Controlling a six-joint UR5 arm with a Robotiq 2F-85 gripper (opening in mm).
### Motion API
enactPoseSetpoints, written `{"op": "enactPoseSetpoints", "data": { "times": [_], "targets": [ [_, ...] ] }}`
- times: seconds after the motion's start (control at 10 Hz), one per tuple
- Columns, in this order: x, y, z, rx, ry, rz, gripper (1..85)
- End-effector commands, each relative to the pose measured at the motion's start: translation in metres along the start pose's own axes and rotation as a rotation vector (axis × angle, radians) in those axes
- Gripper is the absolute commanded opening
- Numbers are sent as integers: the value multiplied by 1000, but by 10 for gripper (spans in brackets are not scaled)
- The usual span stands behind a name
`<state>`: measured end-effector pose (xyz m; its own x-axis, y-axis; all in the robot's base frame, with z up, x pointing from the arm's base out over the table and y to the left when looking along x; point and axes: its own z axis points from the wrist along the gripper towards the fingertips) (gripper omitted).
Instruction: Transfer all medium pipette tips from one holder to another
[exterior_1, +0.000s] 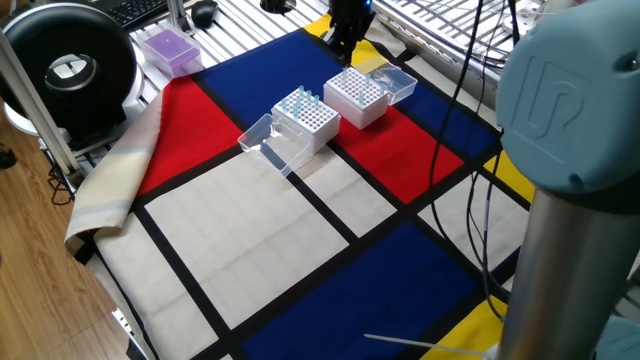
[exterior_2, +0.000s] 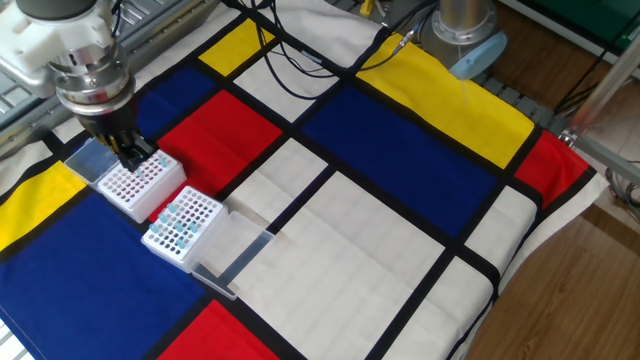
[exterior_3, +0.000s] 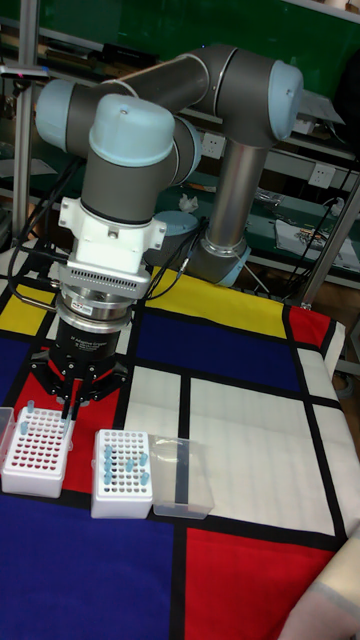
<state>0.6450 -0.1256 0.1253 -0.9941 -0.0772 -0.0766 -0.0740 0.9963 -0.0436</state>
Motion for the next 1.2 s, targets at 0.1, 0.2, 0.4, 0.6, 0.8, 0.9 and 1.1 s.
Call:
{"op": "enactPoseSetpoints", "data": {
  "times": [0.1, 0.2, 0.4, 0.6, 0.8, 0.9, 1.1],
  "targets": [
    [6, -2, 4, -21, -13, 12, 127],
    [7, -3, 4, -21, -13, 13, 127],
    [11, -3, 5, -23, -13, 18, 127],
    [14, -2, 8, -27, -15, 21, 127],
    [16, -3, 8, -27, -15, 21, 127],
    [17, -3, 9, -27, -15, 21, 127],
    [18, -3, 10, -30, -18, 17, 127]
  ]
}}
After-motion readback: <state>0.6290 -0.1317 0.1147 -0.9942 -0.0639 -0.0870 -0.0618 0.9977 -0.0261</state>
